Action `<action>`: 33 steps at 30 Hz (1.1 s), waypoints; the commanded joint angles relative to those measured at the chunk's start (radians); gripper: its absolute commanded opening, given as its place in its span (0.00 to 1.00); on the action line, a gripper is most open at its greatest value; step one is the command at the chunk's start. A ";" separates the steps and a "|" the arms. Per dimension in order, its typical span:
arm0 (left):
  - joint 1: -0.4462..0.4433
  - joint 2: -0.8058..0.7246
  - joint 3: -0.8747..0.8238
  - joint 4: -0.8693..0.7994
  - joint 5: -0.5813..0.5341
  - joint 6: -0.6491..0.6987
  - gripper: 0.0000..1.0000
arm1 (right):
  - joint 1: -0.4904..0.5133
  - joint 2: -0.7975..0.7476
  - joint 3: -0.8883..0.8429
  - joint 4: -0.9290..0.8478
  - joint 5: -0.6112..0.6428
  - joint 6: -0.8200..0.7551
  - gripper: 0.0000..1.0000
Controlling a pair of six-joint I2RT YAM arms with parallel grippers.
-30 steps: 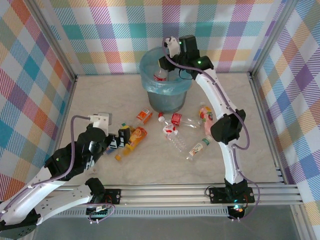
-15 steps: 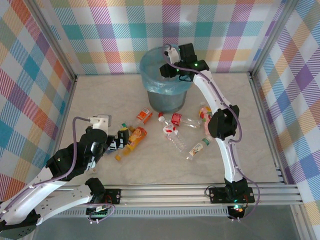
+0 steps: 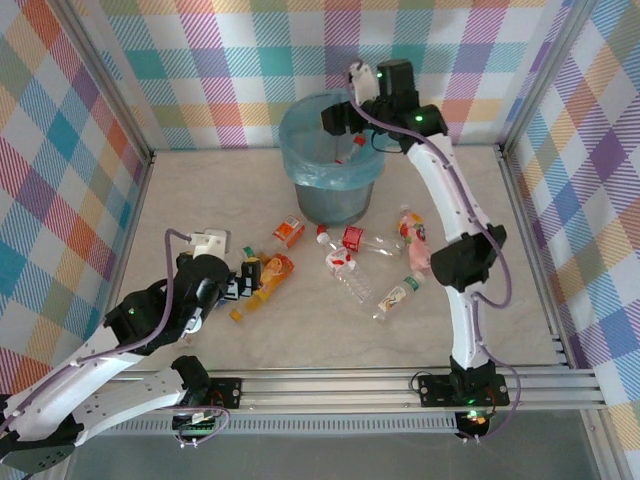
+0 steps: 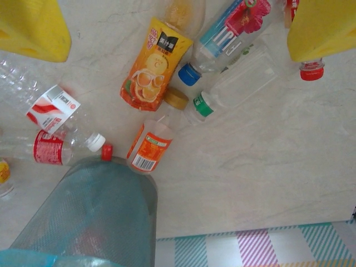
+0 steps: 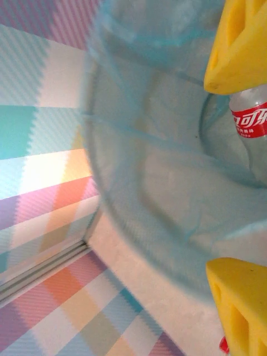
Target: Put the plastic bottles in the bin
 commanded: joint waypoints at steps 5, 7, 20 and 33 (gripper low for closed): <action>-0.003 0.088 -0.039 -0.010 0.020 -0.004 0.98 | 0.040 -0.252 -0.208 0.037 -0.049 0.037 0.77; -0.001 0.123 -0.047 -0.011 0.039 -0.009 0.97 | 0.050 -0.322 -0.324 0.074 -0.077 0.045 0.77; 0.158 0.432 -0.051 0.033 0.354 0.007 0.93 | 0.067 -0.684 -0.993 0.310 -0.157 0.141 0.74; 0.260 0.720 -0.033 0.091 0.431 0.090 0.80 | 0.067 -0.777 -1.119 0.262 -0.148 0.108 0.74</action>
